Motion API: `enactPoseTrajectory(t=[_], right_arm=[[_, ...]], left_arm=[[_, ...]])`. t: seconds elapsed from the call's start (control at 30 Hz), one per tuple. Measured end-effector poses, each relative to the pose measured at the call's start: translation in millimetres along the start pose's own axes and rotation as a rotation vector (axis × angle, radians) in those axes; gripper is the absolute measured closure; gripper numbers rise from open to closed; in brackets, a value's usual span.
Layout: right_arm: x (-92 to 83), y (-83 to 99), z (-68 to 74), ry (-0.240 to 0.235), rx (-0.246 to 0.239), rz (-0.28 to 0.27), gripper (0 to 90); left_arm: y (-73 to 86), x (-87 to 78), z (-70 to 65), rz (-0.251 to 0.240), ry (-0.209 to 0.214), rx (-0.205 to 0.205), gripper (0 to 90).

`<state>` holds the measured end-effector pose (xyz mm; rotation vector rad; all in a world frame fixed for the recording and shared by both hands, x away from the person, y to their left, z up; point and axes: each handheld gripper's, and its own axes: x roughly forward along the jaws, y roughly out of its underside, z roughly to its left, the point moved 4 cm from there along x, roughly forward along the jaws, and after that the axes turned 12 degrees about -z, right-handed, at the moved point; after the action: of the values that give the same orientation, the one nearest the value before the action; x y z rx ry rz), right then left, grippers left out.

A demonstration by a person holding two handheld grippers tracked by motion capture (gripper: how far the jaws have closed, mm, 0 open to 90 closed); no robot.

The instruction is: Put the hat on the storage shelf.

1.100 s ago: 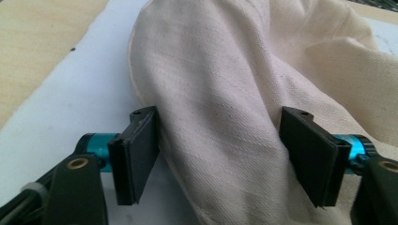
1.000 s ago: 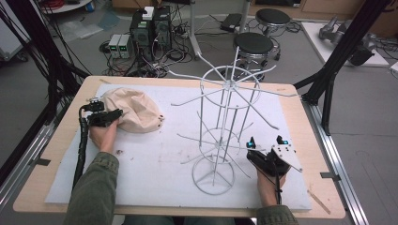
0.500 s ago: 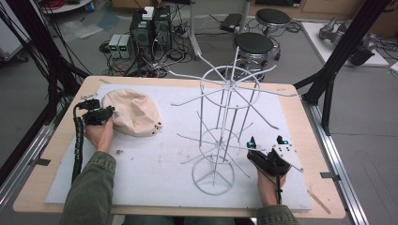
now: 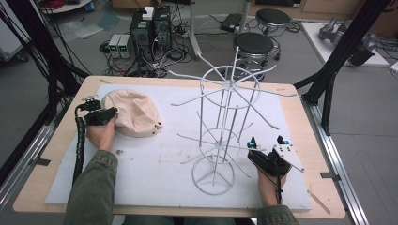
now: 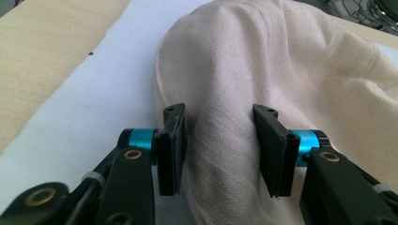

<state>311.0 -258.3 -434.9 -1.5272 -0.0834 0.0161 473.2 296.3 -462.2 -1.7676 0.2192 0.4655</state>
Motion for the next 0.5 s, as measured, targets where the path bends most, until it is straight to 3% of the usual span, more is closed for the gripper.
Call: enactPoseTrajectory(t=[0.1, 0.2, 0.3, 0.5], right_arm=[[0.0, 0.0, -0.1, -0.001, 0.001, 0.000, 6.2], [-0.2, -0.2, 0.1, -0.002, 0.012, 0.002, 6.2], [-0.2, -0.7, -1.1, 0.000, 0.010, -0.005, 6.2], [-0.1, -1.0, -1.9, 0.002, 0.022, -0.008, 6.2]], left_arm=[[-0.4, -0.6, -0.9, -0.004, -0.008, 0.010, 59.8], [-2.8, -4.5, -3.7, -0.028, -0.039, 0.059, 66.9], [-4.9, -6.6, -2.8, -0.041, -0.047, 0.080, 71.9], [-12.9, -12.4, 11.7, -0.045, -0.025, 0.049, 78.0]])
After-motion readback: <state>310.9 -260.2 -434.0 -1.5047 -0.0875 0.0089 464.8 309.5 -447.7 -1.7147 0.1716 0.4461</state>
